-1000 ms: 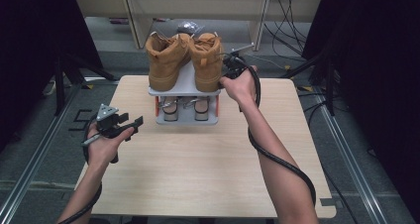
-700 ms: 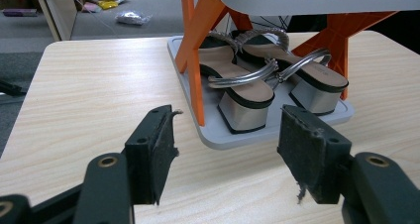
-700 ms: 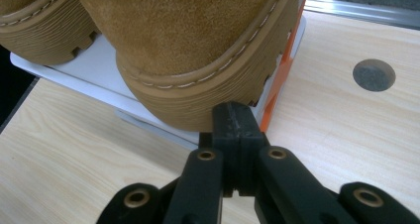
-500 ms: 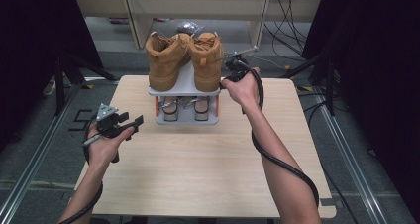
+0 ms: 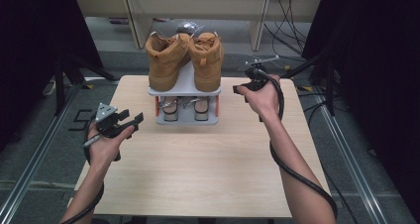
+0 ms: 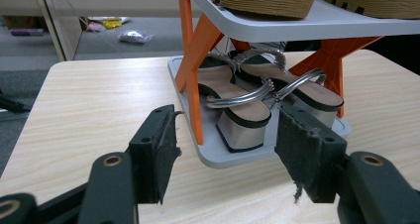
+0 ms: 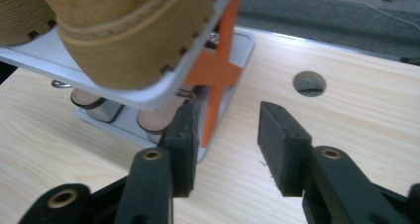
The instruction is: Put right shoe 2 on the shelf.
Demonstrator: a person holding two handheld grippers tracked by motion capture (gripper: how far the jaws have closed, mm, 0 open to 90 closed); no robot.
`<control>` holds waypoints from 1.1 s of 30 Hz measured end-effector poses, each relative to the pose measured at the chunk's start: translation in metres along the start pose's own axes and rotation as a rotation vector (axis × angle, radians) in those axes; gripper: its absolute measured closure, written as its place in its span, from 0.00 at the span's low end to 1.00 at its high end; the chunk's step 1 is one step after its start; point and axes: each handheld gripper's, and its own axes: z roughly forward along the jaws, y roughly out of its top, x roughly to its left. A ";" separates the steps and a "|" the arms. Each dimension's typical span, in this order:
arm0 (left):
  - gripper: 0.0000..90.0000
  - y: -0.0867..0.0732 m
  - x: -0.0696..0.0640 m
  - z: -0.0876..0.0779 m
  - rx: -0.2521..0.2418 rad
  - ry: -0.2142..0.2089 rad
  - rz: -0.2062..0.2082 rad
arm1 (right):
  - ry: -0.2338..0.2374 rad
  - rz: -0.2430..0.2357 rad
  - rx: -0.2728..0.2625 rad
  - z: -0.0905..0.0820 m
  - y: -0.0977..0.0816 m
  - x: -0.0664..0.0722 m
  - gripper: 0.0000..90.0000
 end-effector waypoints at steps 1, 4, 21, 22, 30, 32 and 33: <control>0.45 -0.001 0.000 -0.001 0.000 0.002 0.001 | 0.012 0.002 -0.010 -0.003 -0.005 -0.005 0.66; 0.45 -0.004 0.002 -0.003 -0.012 -0.001 0.008 | 0.018 0.000 -0.033 -0.009 -0.019 -0.014 0.63; 0.44 -0.056 0.023 -0.013 -0.027 0.039 0.032 | -0.015 0.061 -0.082 -0.026 -0.144 -0.072 0.54; 0.44 -0.060 0.023 -0.013 -0.026 0.043 0.030 | -0.029 0.022 -0.084 -0.026 -0.149 -0.077 0.54; 0.43 -0.080 0.027 -0.013 -0.039 0.043 0.033 | -0.030 0.097 -0.081 -0.021 -0.200 -0.089 0.53; 0.43 -0.083 0.027 -0.013 -0.046 0.041 0.033 | -0.040 0.083 -0.089 -0.020 -0.209 -0.093 0.53; 0.43 -0.084 0.027 -0.013 -0.048 0.042 0.030 | -0.026 0.099 -0.091 -0.020 -0.214 -0.092 0.52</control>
